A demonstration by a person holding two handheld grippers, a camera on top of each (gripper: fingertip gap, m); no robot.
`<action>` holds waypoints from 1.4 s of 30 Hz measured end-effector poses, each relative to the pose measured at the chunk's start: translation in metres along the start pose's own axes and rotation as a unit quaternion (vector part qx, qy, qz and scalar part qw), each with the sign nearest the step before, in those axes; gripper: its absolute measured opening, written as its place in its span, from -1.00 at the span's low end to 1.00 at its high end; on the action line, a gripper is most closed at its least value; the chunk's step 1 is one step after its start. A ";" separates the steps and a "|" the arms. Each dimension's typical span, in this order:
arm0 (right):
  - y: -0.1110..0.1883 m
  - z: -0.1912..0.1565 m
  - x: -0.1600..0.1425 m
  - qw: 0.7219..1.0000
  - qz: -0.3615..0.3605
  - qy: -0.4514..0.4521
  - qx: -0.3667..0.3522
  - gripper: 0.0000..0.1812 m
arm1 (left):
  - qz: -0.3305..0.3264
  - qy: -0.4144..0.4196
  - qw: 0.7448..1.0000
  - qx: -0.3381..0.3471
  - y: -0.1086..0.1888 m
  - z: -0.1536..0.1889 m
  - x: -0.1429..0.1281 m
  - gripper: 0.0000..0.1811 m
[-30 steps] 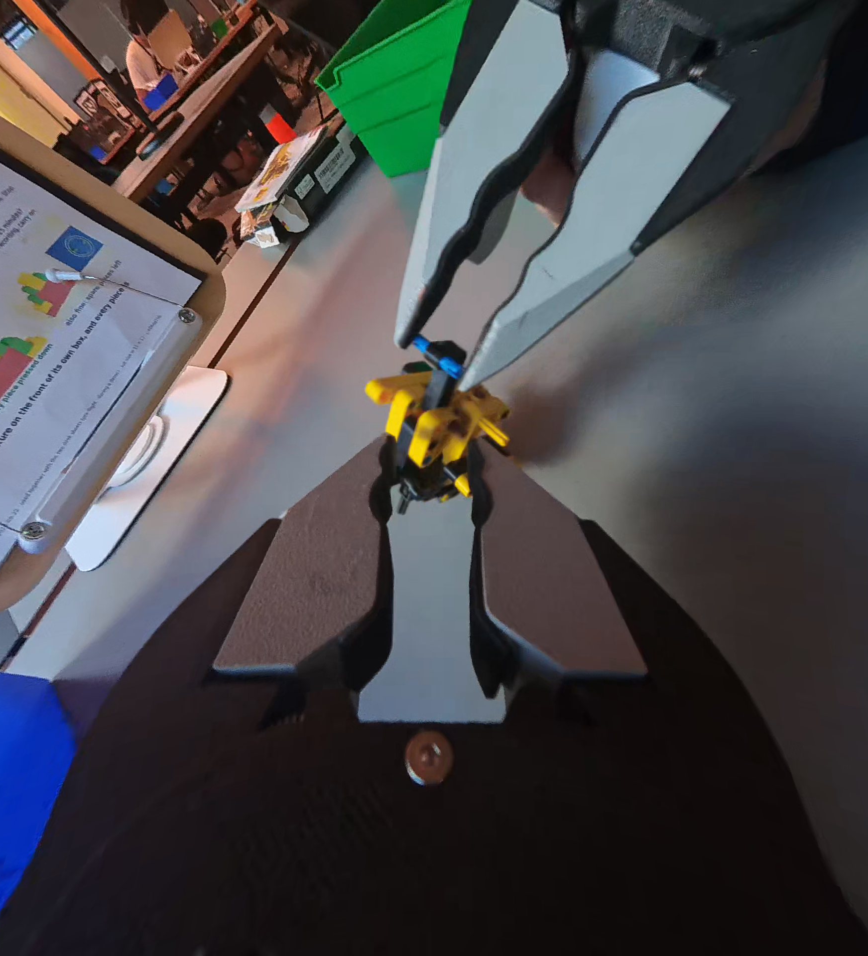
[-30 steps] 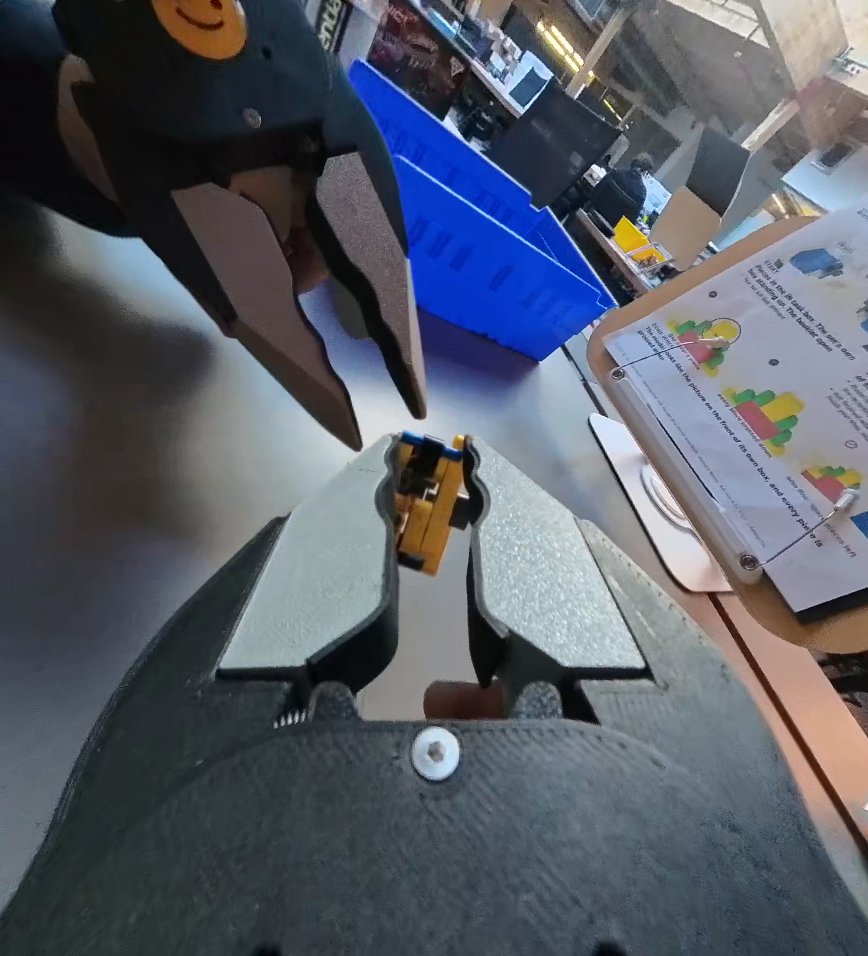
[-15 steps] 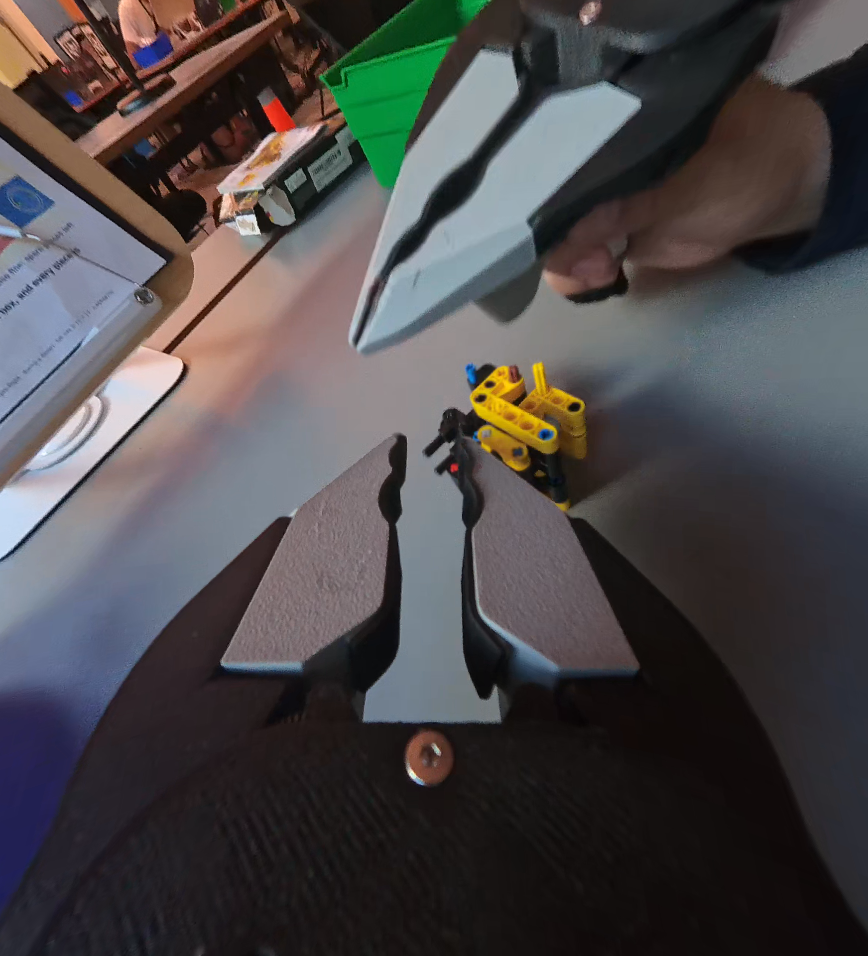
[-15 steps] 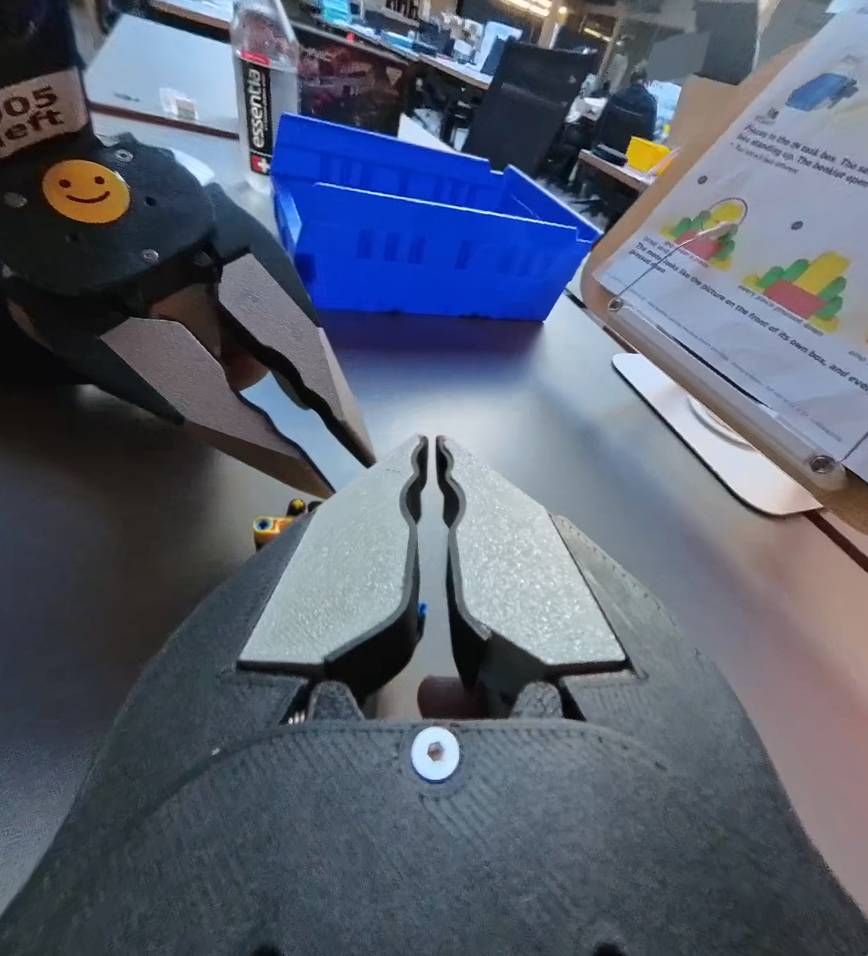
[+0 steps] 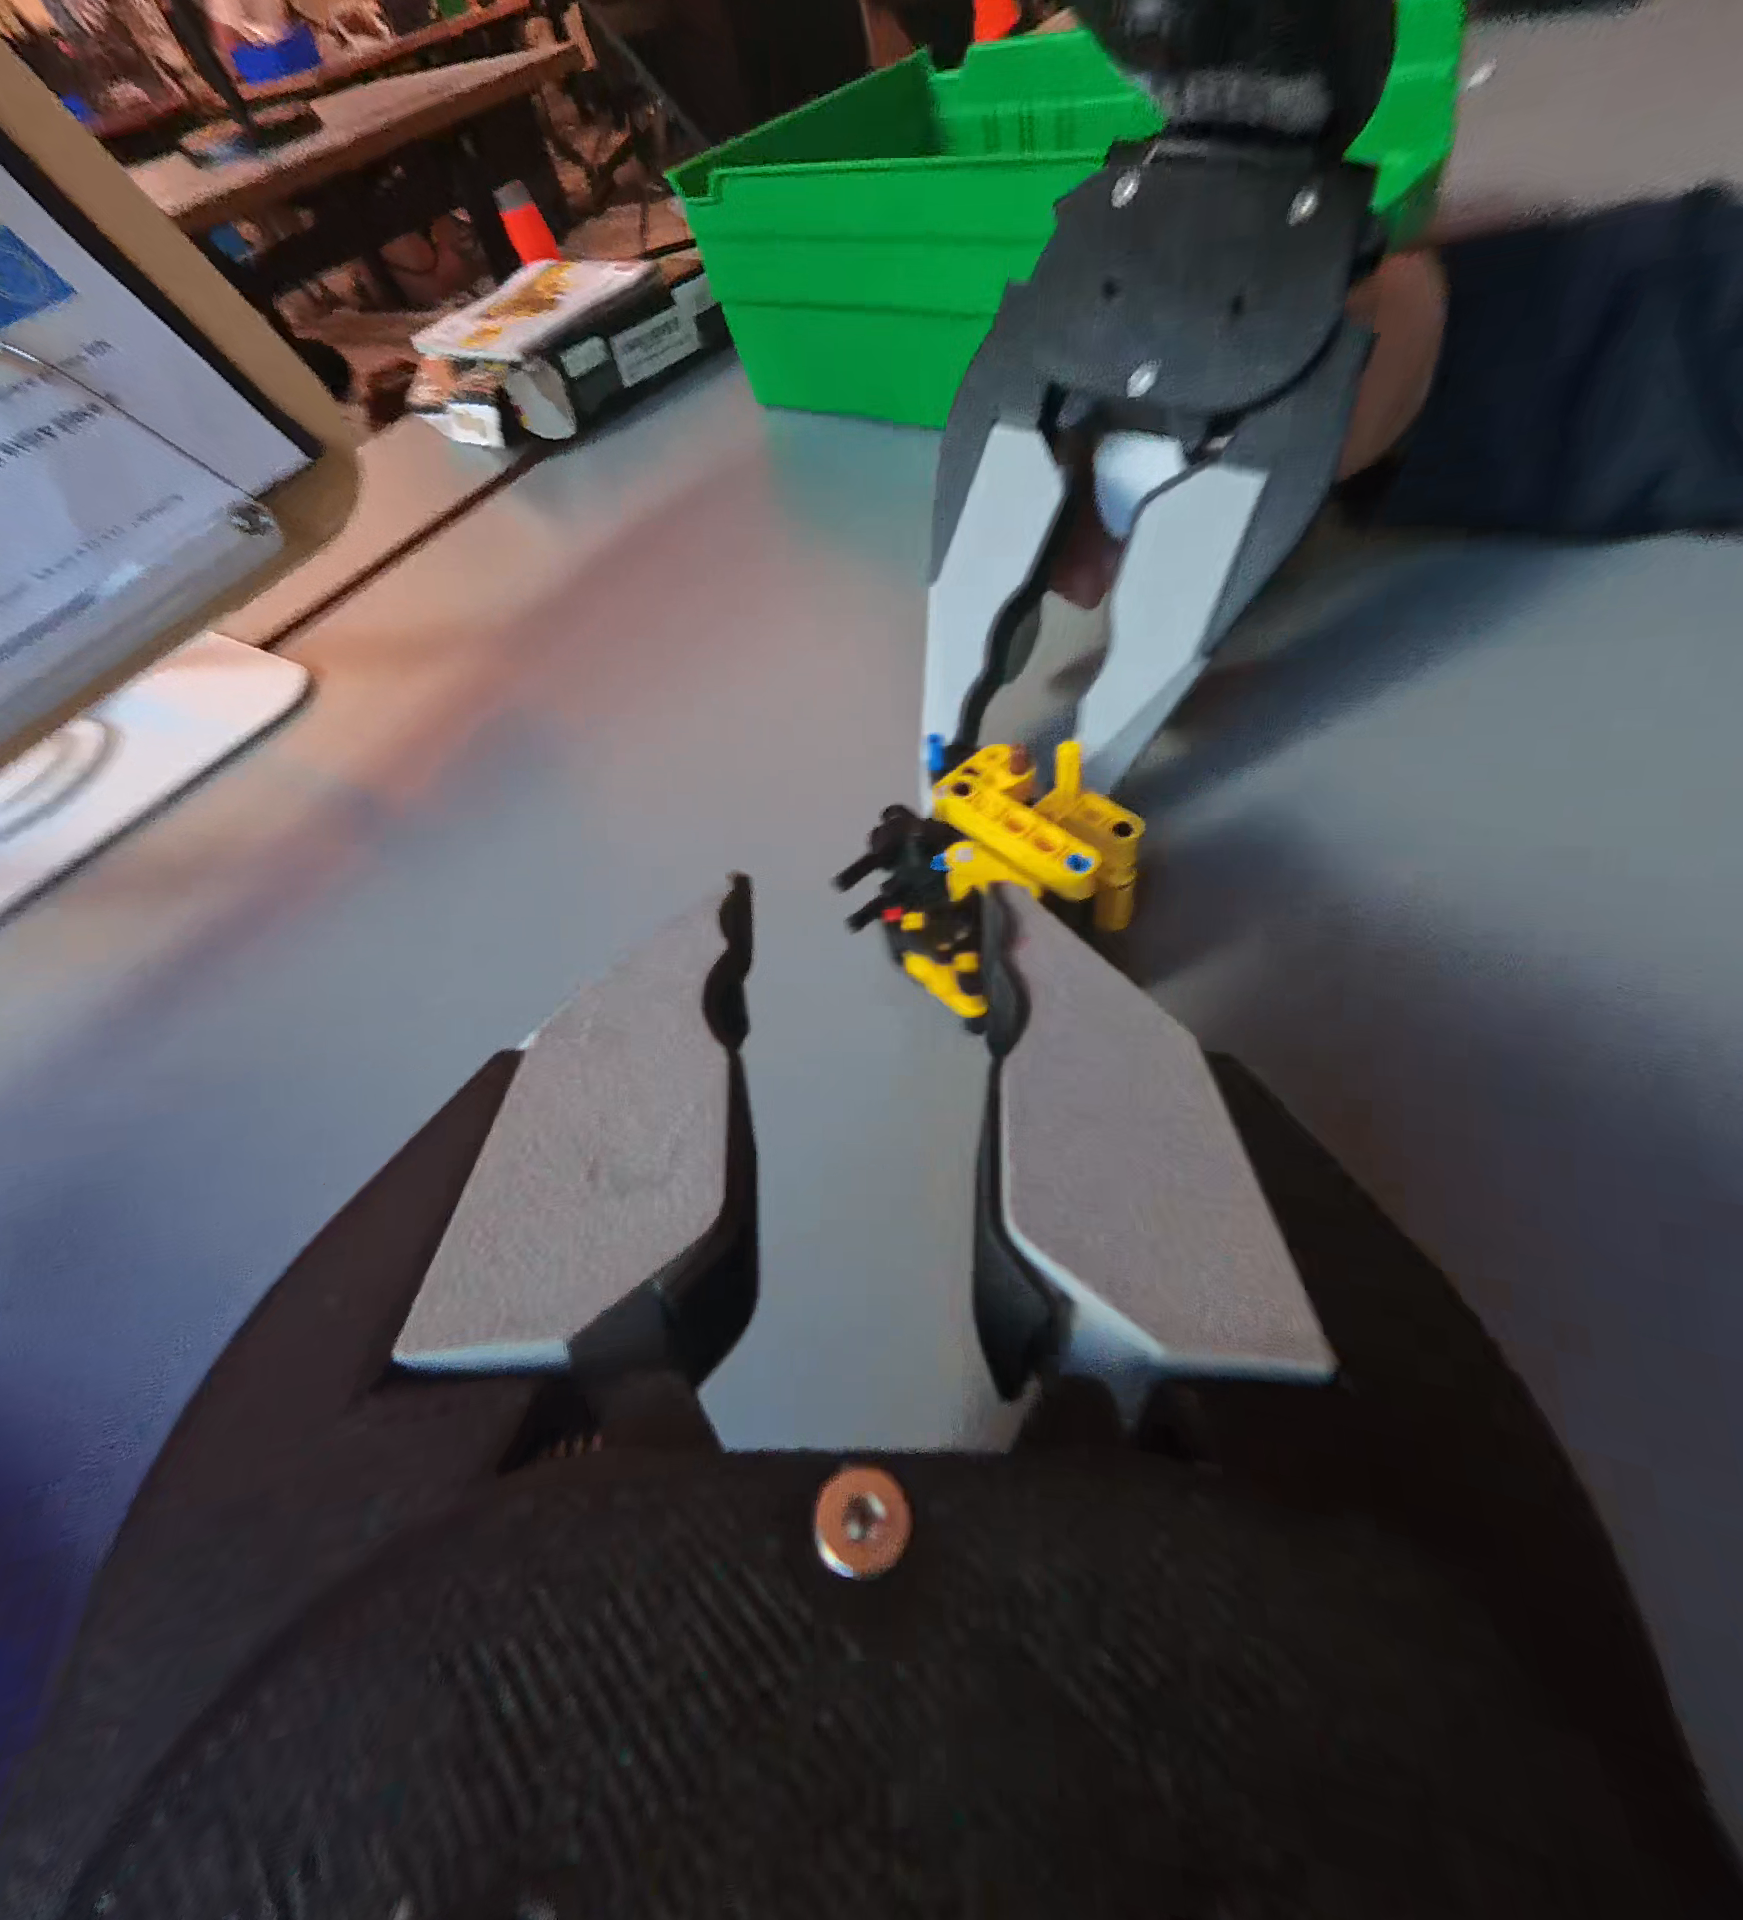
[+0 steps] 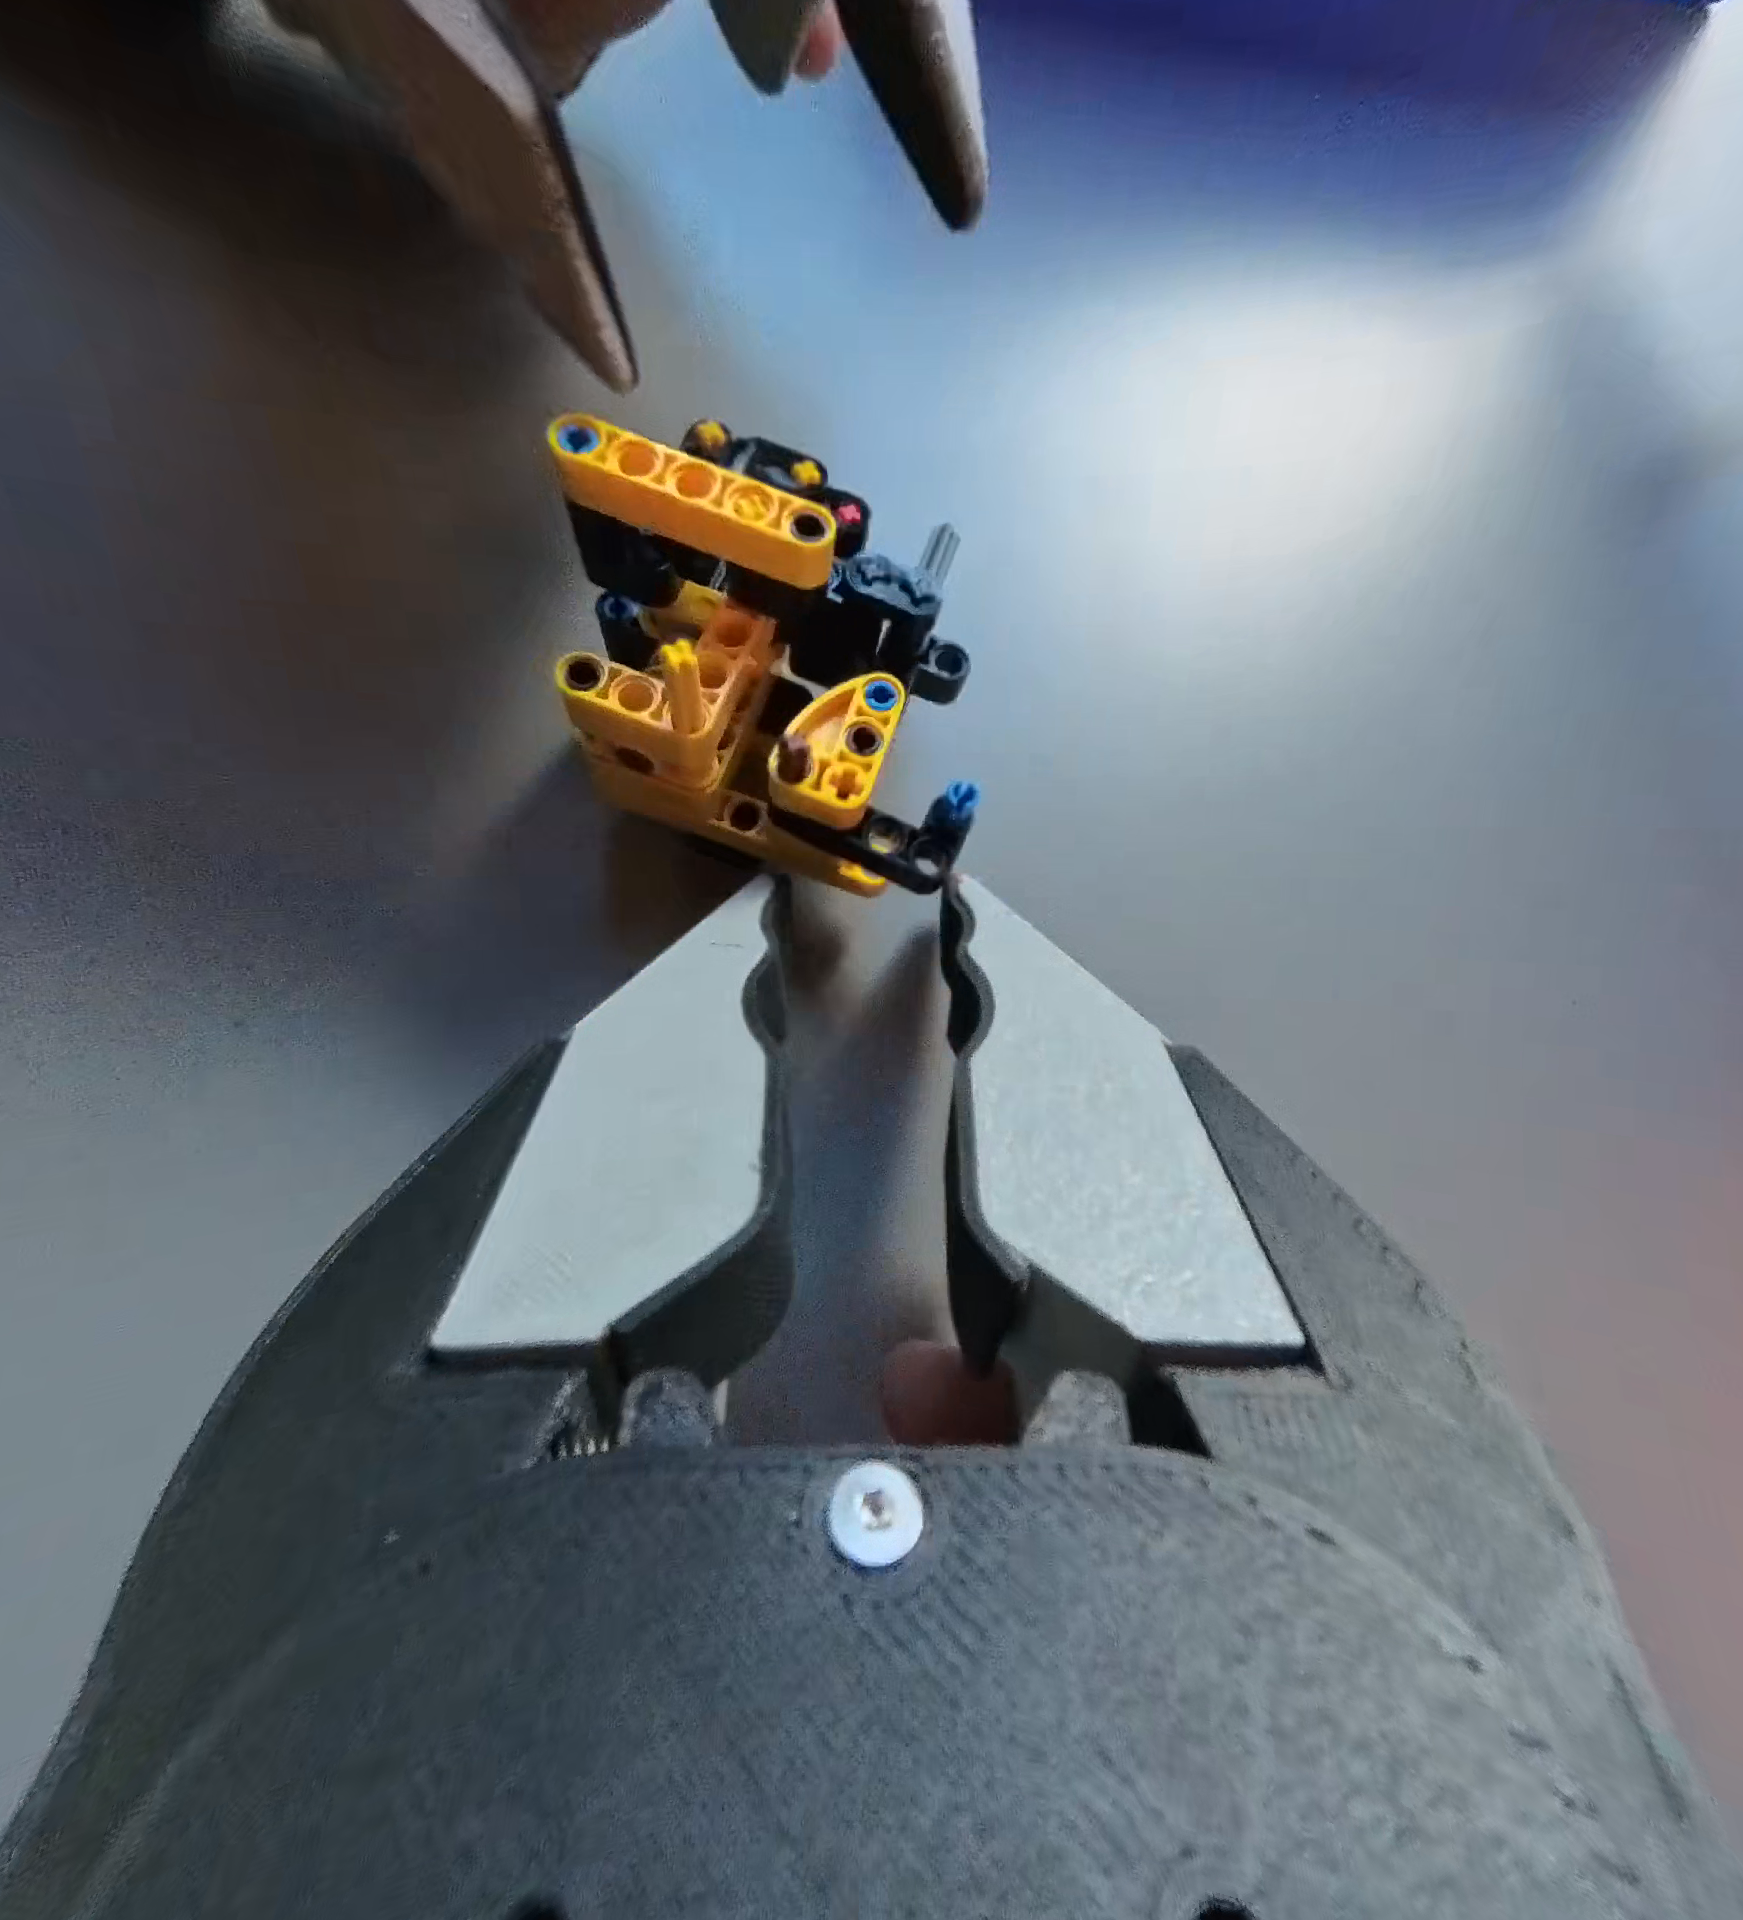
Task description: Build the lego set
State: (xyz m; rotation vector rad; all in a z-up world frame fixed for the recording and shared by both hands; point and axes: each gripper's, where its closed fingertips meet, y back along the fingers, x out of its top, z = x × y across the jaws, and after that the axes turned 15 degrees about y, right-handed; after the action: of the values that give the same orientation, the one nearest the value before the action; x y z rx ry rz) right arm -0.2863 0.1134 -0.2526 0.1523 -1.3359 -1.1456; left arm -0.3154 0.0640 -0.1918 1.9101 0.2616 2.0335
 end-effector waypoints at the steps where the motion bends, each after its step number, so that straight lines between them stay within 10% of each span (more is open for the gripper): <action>1: 0.000 0.000 0.001 1.000 -0.005 0.004 -0.004 -0.73 | -0.006 0.018 1.000 -0.016 -0.001 0.006 0.000 -0.48; 12: 0.010 -0.028 0.006 0.997 -0.032 0.063 0.042 -0.88 | -0.034 -0.015 0.995 0.092 0.007 -0.043 -0.014 -0.59; 20: 0.020 0.001 0.025 0.997 0.063 -0.042 0.010 -0.61 | 0.082 -0.020 0.996 0.010 0.025 0.009 0.040 -0.62; 28: 0.013 -0.019 0.031 0.996 0.063 -0.038 0.057 -0.92 | -0.069 -0.180 0.980 0.045 -0.025 0.039 -0.012 -0.72; 42: -0.002 -0.022 0.030 0.985 0.069 -0.124 0.101 -0.98 | -0.080 -0.353 0.927 0.099 -0.032 0.044 -0.015 -0.76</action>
State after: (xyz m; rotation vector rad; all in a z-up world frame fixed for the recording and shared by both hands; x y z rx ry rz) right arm -0.2752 0.0797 -0.2410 0.0630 -1.6583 -0.9333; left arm -0.2677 0.0841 -0.2133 2.5006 0.4247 1.1390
